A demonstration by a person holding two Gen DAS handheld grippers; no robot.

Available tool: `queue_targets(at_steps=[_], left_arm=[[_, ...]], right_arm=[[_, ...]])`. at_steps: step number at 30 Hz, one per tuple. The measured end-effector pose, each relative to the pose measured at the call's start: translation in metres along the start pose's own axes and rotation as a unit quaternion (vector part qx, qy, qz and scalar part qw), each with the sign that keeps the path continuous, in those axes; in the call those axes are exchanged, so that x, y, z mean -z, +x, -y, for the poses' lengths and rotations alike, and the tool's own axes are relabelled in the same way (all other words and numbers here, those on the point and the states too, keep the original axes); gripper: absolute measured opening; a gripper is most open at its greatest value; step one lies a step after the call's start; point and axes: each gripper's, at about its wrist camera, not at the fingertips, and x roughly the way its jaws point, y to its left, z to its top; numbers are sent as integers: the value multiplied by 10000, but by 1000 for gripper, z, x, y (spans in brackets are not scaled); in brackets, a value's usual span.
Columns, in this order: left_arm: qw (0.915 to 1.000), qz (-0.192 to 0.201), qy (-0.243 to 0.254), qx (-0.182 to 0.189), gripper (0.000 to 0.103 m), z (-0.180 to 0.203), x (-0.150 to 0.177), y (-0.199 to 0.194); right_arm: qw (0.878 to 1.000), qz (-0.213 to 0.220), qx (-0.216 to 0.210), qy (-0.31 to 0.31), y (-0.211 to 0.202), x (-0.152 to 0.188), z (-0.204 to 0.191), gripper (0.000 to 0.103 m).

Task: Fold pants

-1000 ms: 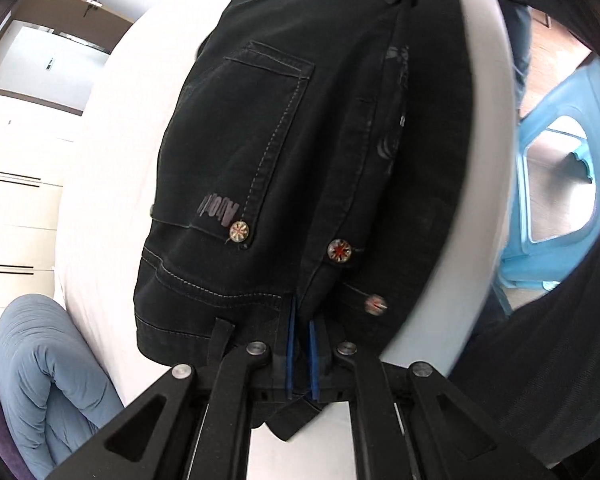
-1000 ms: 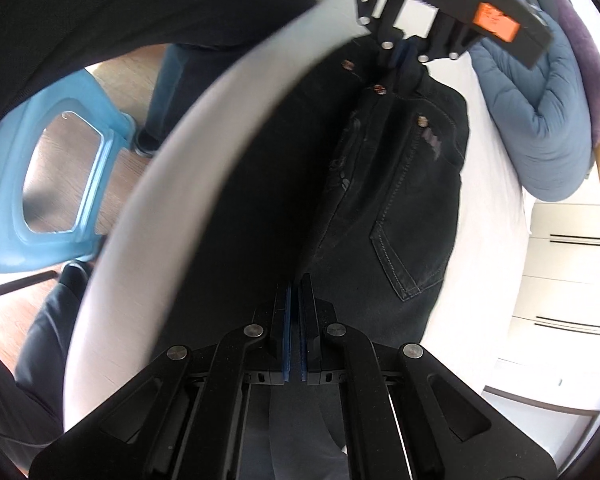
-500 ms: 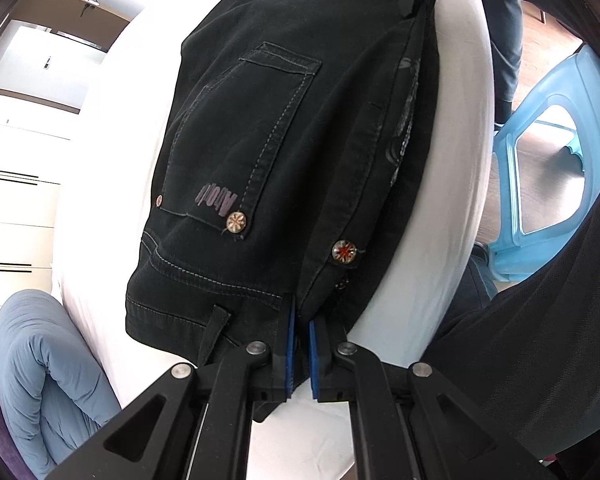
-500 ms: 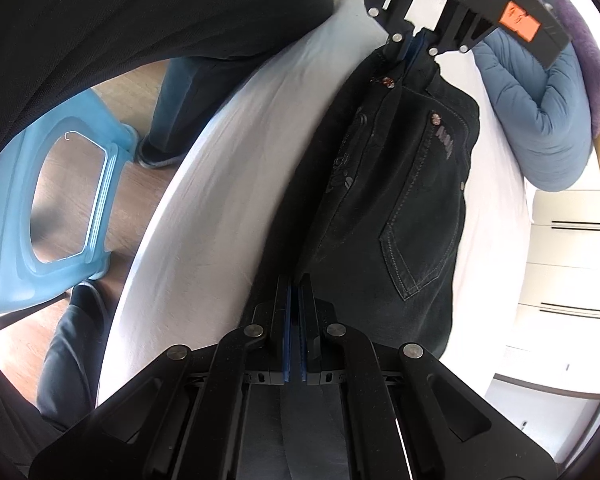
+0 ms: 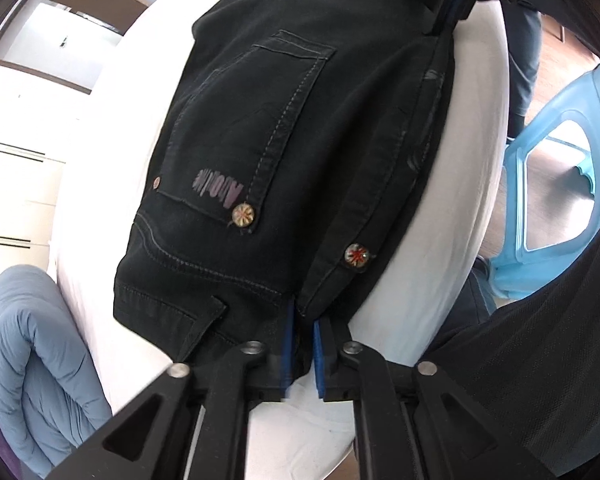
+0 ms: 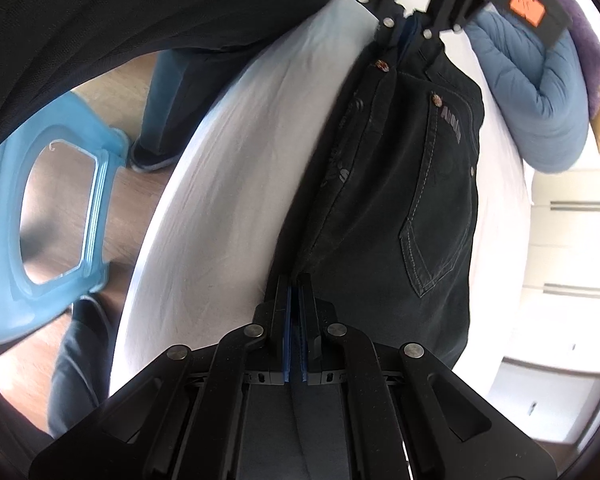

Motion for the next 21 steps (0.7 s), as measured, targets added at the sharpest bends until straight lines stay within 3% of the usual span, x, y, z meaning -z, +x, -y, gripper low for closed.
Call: queue_targets(at_steps=[2,4,5,9,14,17,19,20,21], left_arm=[[9999,-81,-71,-39,23,-2,2,-8],[9995,-102,-296,54,59,-9,4,-22],[9990,-30,-440,30,62,-13,4,-29],[9909,340,-1299,56,62,-42,-10,-56],[9658,1009,-2358,378,62,-69,-64,-57],[9529,1162,-2720,671,62,-71,-94,-38],[9493,980,-2835,940,62,-62,-112,-18],[9511,836,-2801,994,62,-55,-117,-7],[9545,680,-2734,979,62,-44,-122,4]], right_arm=[[9999,-28,159,18,4,0,-5,4],[9992,-74,399,70,6,-2,-11,4],[9985,-94,520,171,7,-3,-14,4],[9933,-95,888,736,7,-2,-18,4],[9784,-161,1409,1503,4,-6,-27,5],[9668,-127,1434,2113,-4,-4,-26,9],[9583,-97,1414,2480,-10,2,-25,19],[9532,-73,1332,2713,-14,7,-25,48],[9485,-36,1265,2905,-18,11,-26,87]])
